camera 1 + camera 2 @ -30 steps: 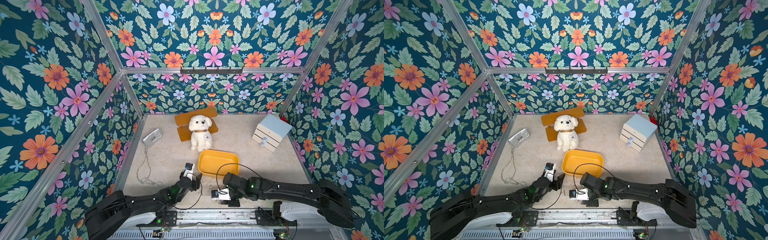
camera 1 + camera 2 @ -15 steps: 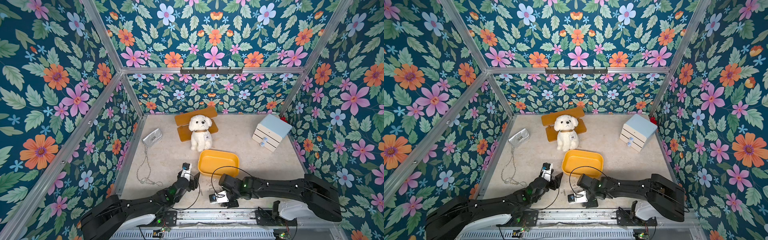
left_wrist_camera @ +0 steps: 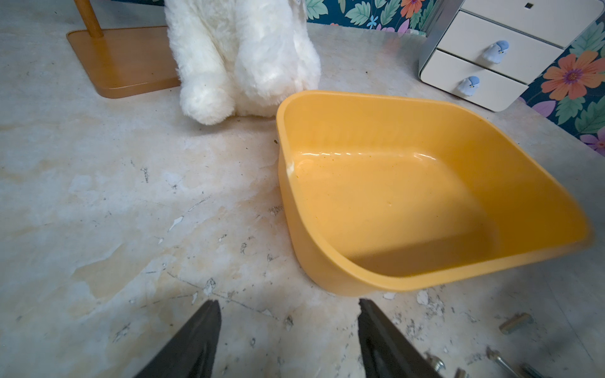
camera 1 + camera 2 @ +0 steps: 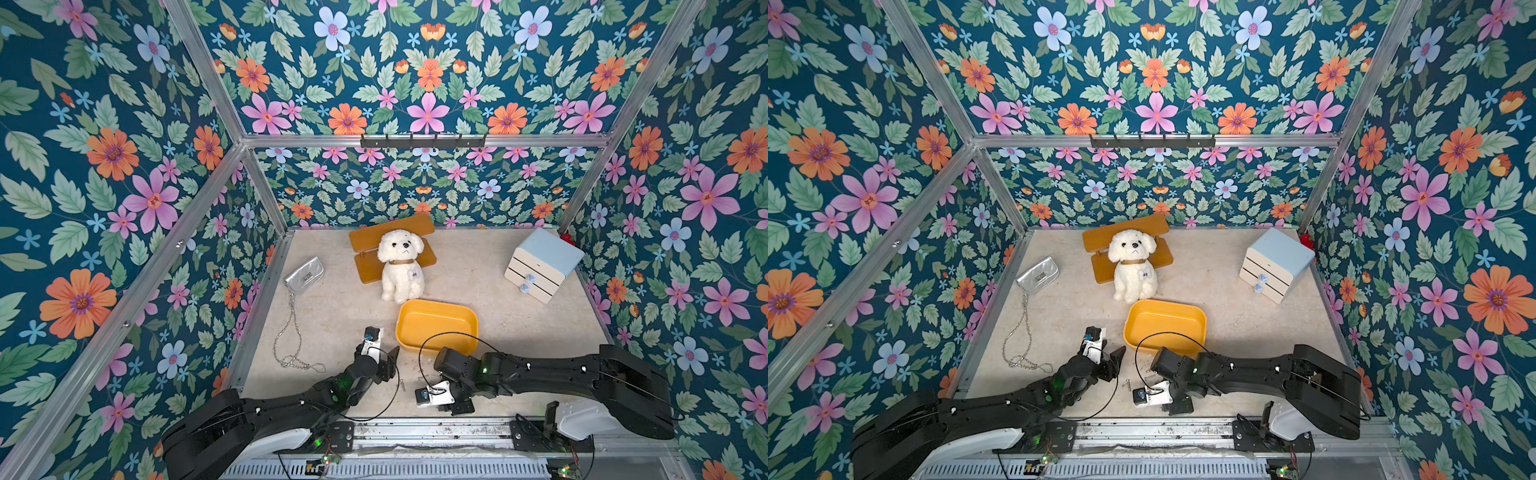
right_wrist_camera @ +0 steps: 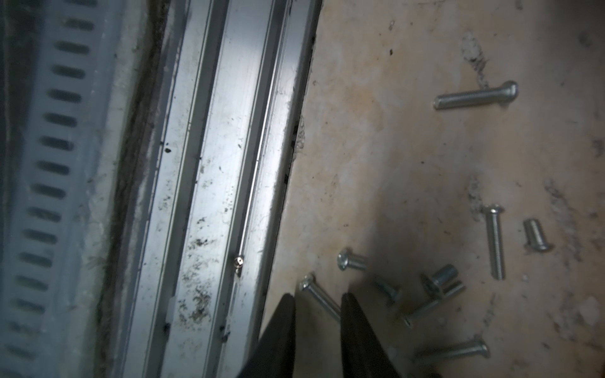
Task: Put the screws on the desktop into the storage box
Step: Pick up the screw from the center of the board.
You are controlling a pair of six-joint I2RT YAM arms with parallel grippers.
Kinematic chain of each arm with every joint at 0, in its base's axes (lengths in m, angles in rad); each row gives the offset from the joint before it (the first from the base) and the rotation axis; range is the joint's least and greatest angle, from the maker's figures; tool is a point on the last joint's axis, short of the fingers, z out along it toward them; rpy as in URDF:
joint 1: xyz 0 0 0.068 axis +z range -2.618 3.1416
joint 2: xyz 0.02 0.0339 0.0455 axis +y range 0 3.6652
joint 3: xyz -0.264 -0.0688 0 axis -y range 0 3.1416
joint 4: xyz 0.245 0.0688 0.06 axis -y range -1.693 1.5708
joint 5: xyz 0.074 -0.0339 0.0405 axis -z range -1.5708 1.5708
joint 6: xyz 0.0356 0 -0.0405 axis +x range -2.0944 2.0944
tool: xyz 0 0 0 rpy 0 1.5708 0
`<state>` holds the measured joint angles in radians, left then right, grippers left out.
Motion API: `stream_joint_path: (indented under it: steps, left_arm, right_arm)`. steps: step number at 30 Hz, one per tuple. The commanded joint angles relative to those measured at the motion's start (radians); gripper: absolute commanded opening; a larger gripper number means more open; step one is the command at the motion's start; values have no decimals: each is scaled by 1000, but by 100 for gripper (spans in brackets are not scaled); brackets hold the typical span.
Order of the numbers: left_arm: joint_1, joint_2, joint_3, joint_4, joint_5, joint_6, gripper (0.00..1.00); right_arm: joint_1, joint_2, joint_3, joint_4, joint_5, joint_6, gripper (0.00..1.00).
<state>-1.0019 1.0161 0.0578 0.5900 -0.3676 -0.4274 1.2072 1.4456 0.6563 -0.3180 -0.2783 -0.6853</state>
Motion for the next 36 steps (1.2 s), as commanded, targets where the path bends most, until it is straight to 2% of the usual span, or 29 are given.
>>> stream_joint_path:
  steps: [1,4,14,19,22,31,36]
  left_arm:
    - [0,-4,0,14,1,-2,72]
    - [2,-5,1,13,8,-4,72]
    - [3,-13,0,8,17,-5,72]
    - [3,-12,1,9,19,-5,72]
    - [3,-10,1,9,21,-5,72]
    - [2,-8,3,4,19,-9,72]
    - [3,-5,4,1,21,-12,72]
  right_arm:
    - [0,7,11,-21,8,-12,26]
    - [2,16,17,-33,16,-21,24]
    - [12,60,45,-76,66,-38,25]
    - [20,82,60,-116,114,-35,23]
    - [22,99,68,-133,129,-28,19]
    - [24,148,94,-162,151,-13,0]
    - [23,139,89,-158,151,-11,0]
